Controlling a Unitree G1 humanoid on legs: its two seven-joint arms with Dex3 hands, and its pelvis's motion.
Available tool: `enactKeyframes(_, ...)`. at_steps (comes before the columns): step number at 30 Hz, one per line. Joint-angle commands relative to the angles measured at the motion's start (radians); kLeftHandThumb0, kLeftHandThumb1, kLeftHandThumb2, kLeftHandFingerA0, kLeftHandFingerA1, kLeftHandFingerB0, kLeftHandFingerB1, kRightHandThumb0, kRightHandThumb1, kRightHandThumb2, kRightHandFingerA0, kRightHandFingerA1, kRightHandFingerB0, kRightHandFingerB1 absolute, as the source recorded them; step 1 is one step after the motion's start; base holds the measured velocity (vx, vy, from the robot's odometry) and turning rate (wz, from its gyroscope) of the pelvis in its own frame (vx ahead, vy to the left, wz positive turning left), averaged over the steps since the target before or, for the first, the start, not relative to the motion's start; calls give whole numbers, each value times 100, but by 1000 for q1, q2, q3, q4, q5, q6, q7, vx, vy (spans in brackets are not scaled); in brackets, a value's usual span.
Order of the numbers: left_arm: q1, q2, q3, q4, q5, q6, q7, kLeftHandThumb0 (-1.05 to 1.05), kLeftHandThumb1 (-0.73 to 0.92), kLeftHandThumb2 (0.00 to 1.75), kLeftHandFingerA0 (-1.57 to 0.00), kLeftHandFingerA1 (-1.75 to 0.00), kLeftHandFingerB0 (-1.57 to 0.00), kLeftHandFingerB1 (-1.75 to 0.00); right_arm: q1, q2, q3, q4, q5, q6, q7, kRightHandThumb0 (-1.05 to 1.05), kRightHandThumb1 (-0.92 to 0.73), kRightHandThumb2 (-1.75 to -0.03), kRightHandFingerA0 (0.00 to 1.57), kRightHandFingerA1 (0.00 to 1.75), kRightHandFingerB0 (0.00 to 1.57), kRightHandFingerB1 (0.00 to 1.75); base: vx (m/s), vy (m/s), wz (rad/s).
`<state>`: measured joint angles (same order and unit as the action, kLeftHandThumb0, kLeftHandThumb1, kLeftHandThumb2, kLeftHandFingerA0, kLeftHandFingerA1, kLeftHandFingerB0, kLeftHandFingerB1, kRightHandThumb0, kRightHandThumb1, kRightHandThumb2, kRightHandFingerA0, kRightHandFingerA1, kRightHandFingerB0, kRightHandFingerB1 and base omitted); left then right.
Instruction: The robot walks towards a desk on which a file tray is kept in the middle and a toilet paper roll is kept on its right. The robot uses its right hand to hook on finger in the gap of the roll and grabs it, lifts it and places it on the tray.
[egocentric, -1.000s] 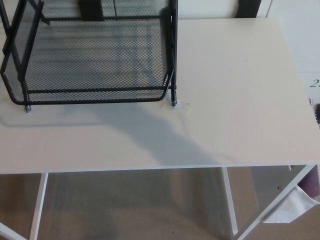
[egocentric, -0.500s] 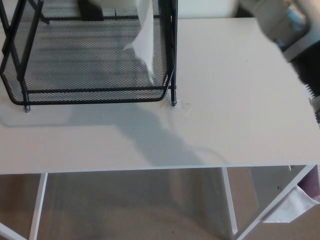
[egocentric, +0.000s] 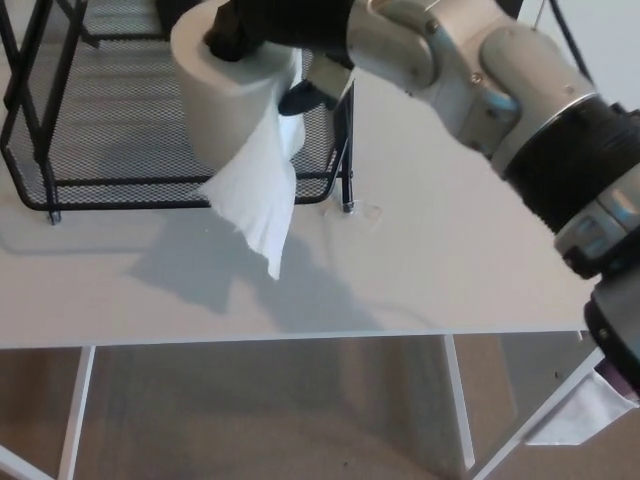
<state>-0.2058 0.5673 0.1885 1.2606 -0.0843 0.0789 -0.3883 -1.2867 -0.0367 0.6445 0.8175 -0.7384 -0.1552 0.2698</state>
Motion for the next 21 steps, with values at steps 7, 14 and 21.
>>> enactKeyframes(7,-6,0,-8,-7,15,-6,-17,-60,13,106,-16,-74,0,-67,14,28,-28,32,1,36,-62,-30,-62,-61,84,147,54,46,0,0,0)
enactKeyframes(14,3,-4,-14,-3,21,-16,-2,-56,13,104,-23,-75,-6,-67,-105,-5,21,13,-81,156,80,-62,-38,-78,12,69,1,47,0,0,0)
enactKeyframes(21,7,-5,-6,-5,15,-12,1,-55,8,102,-28,-78,-10,-70,-146,-47,-11,-51,-43,176,189,-71,-40,-63,0,57,2,43,0,0,0)
